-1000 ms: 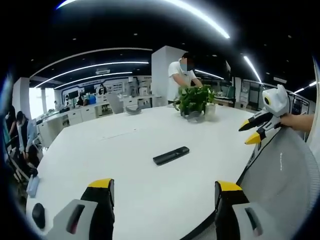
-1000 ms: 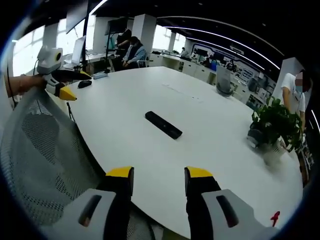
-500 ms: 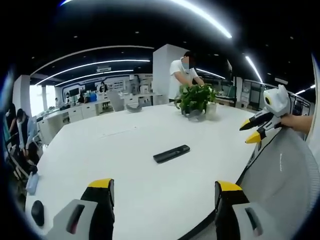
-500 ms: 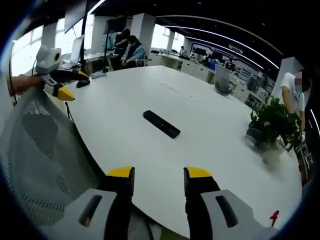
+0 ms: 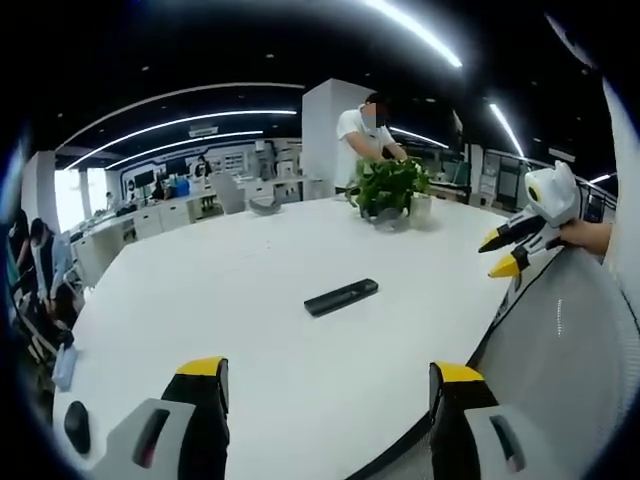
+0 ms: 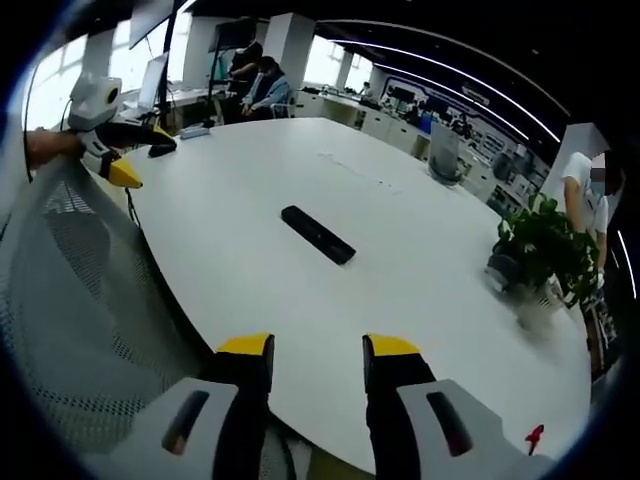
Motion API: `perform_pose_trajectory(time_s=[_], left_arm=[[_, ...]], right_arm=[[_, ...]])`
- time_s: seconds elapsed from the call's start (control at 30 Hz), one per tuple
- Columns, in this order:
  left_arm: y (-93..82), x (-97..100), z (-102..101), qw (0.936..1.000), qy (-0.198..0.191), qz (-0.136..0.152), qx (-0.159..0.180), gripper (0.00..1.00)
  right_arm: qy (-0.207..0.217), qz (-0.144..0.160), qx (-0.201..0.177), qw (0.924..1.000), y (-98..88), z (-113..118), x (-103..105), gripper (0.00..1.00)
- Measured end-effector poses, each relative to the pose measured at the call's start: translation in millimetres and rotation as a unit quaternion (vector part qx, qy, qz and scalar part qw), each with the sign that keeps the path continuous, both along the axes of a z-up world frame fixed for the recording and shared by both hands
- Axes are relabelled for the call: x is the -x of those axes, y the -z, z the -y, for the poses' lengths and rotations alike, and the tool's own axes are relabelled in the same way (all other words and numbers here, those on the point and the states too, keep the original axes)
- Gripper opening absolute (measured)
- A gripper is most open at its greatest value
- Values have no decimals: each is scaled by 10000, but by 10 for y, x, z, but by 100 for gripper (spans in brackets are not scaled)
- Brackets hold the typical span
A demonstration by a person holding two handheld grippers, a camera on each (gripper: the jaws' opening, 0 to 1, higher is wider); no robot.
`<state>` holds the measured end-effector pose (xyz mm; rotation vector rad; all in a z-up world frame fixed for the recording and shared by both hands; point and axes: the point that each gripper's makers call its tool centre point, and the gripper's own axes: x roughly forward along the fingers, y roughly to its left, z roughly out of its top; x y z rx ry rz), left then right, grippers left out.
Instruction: Press the specified remote control buttons in sequence, fully releasing each button before pressing the next.
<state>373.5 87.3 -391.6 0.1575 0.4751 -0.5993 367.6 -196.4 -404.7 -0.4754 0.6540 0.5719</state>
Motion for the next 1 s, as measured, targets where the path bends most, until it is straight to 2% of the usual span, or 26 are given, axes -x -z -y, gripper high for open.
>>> perform_pose_trajectory(time_s=[0.1,0.17,0.23,0.3,0.37,0.6,0.7,0.87,1.0], left_arm=[[39,15,11,9999,39,-98,-106,87],[85,57,58,9993,209,-267,-161,87],[127,132,170,9974,507,-506,-122,88],[139,154,228,9953,755,-522,-294,89],[144,181,292,9929,949,-657,-275,90],[119,-104,312,9906,1171,-625,-322,93],[158,-239,340,9885,1307,-605,-461,94],[260,-355,378,9843,1508,-672,-622,95],[272,-424,465,9800,1731,-622,-754,95]], right_arm=[[81,-28,-61,9999,-3,19,-21,35],[127,-22,-56,9999,-7,33,-32,35],[167,-29,-14,9999,-1,48,-42,35],[199,-34,42,9998,8,70,-50,35],[214,-34,70,9997,11,82,-55,35],[115,-28,123,9999,15,59,-47,35],[116,-8,161,9998,14,66,-50,36],[188,99,97,9997,-31,80,-70,36],[268,120,74,9995,-42,100,-77,36]])
